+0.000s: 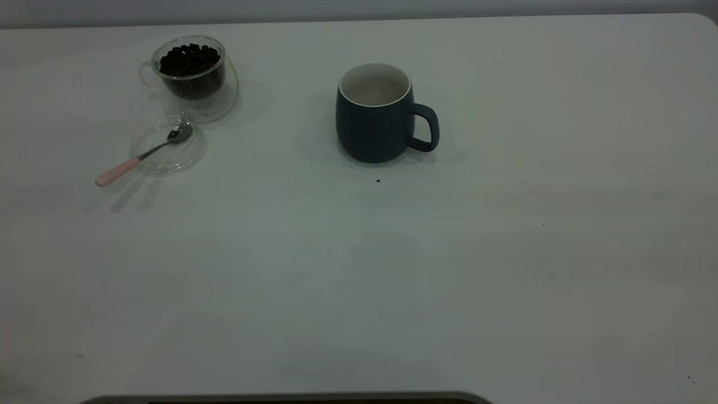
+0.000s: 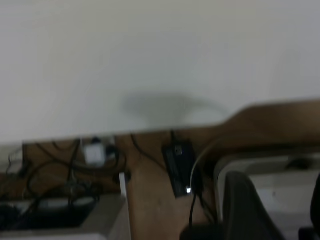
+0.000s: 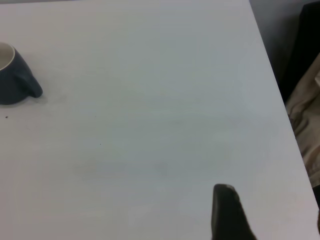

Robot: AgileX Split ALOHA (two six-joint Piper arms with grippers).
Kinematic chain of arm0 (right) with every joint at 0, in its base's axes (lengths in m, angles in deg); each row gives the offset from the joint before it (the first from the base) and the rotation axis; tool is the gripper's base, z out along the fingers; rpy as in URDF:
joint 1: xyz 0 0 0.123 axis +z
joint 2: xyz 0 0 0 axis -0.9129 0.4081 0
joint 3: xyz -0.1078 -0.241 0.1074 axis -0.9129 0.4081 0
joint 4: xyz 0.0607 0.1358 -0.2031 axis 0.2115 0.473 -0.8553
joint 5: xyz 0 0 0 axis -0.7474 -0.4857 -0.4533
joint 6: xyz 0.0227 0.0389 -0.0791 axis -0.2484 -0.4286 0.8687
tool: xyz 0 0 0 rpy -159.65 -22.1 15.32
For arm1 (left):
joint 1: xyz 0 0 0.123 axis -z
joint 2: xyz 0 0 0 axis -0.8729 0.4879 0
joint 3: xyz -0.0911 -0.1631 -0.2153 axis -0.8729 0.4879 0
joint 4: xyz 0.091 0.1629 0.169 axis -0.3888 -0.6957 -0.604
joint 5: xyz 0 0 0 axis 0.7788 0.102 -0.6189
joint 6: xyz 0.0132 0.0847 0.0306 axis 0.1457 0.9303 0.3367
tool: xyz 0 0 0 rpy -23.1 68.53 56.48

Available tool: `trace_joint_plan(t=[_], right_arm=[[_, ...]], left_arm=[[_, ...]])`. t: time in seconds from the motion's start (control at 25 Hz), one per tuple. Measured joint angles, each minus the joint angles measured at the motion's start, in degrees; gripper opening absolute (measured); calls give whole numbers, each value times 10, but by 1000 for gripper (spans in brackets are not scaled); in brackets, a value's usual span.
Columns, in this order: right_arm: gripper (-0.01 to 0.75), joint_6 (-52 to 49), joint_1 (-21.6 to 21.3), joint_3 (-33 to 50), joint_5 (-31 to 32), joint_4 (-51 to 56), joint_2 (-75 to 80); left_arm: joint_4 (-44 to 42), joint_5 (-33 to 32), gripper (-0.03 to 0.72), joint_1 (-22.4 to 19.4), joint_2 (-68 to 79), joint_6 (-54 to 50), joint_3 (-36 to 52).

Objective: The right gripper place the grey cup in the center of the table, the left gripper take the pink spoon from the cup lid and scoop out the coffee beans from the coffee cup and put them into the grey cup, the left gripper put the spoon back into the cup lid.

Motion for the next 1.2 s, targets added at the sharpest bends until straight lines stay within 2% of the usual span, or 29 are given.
trace_joint_plan(t=[0.12,0.6,0.72,0.92,1.2], right_arm=[[457,0,0,0,0,0,0],[457,0,0,0,0,0,0],[457,0,0,0,0,0,0],[457,0,0,0,0,0,0],[457,0,0,0,0,0,0]], left_arm=[[0,2,393,0,-83,0,73],[5,12,393,0,-386,-1,97],[7,8,393,-8,-397,-1,97],[9,8,391,-66,-397,-1,97],[9,8,391,-69,-397,-1,97]])
